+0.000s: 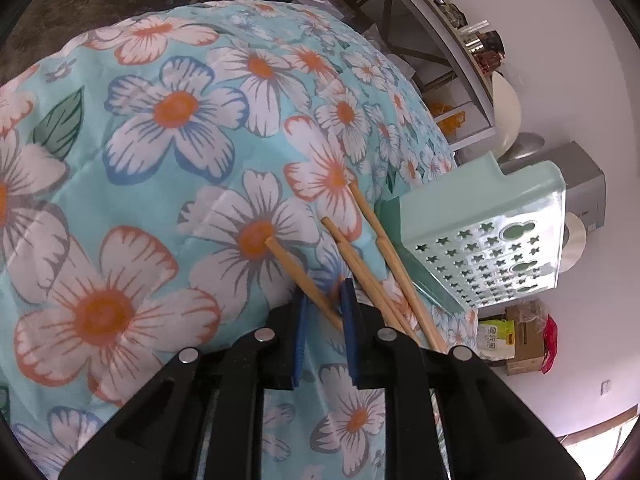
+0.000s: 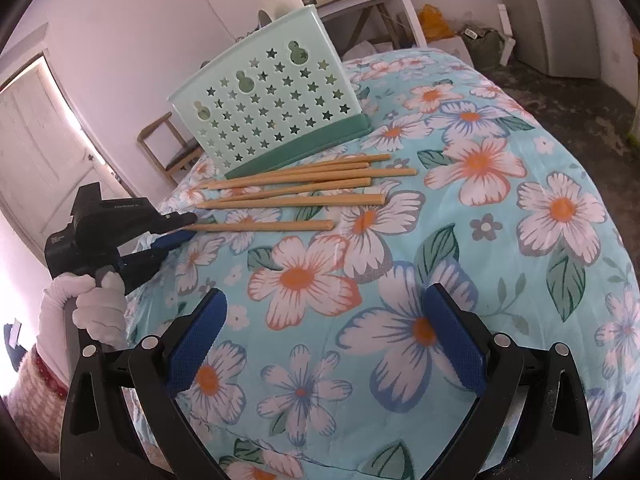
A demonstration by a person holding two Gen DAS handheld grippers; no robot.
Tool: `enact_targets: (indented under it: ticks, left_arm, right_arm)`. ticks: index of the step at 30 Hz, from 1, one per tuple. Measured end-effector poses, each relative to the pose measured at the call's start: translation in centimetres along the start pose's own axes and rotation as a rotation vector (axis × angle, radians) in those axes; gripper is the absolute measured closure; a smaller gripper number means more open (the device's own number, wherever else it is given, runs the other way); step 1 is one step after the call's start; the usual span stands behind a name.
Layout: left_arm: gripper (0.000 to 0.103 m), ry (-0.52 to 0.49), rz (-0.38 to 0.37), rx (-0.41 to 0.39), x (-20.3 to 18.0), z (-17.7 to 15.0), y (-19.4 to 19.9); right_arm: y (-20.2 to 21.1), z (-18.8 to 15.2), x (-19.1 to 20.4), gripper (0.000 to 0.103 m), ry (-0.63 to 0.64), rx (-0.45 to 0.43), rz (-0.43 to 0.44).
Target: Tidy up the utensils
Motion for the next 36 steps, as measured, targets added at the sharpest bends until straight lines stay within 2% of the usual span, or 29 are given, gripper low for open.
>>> enact_targets:
  ticks: [4, 6, 8, 10, 13, 15, 17, 19, 26, 34, 36]
  left_arm:
    - [0.087, -0.066, -0.001, 0.022, 0.4, -0.3, 1.4]
    - [0.087, -0.112, -0.002, 0.028, 0.6, -0.5, 2.1]
    - [0.087, -0.161, -0.003, 0.034, 1.0, -0.5, 2.8]
    - [0.086, -0.217, 0.005, 0.028, 1.5, -0.4, 3.7]
    - [0.086, -0.264, 0.012, 0.023, 1.9, -0.2, 4.3]
    - [0.086, -0.288, 0.009, 0.022, 2.1, -0.2, 4.4]
    - [0.085, -0.294, 0.000, 0.022, 2.2, -0.2, 4.2]
    - [0.085, -0.301, -0.008, 0.020, 2.2, -0.2, 4.2]
    - [0.085, -0.322, -0.044, 0.028, 2.1, -0.3, 3.8]
    - [0.085, -0.334, -0.058, 0.034, 2.1, -0.3, 3.8]
    - [0.085, -0.334, -0.059, 0.036, 2.1, -0.3, 3.7]
  right_arm:
    - [0.0, 0.7, 0.3, 0.009, 0.006, 0.071, -0.001]
    - [0.5, 1.8, 0.7, 0.019, 0.033, 0.056, 0.002]
    - [1.0, 3.8, 1.6, 0.024, 0.104, 0.010, -0.018]
    - [0.9, 5.5, 3.0, 0.031, 0.158, -0.016, 0.002]
    - [-0.3, 7.1, 5.2, 0.046, 0.259, -0.020, 0.026]
    - [-2.0, 7.5, 6.9, 0.060, 0.345, -0.009, 0.043]
    - [-4.6, 7.2, 8.6, 0.073, 0.436, 0.040, 0.069]
    - [-6.4, 6.6, 9.6, 0.080, 0.511, 0.075, 0.073]
    - [-11.7, 4.4, 11.2, 0.082, 0.770, 0.184, 0.033]
    - [-13.2, 4.1, 11.9, 0.082, 0.846, 0.210, 0.004]
    - [-13.6, 4.2, 12.8, 0.078, 0.852, 0.209, 0.005]
Point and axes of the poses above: each gripper's, at about its wrist camera, not at the fingertips, and y roughly against the way its jaws point, x to its left, z to its top, the point moved 10 cm from there along -y, roughly the way its jaws point, and after that the axes turned 6 degrees about -x, right-handed, at the moved point
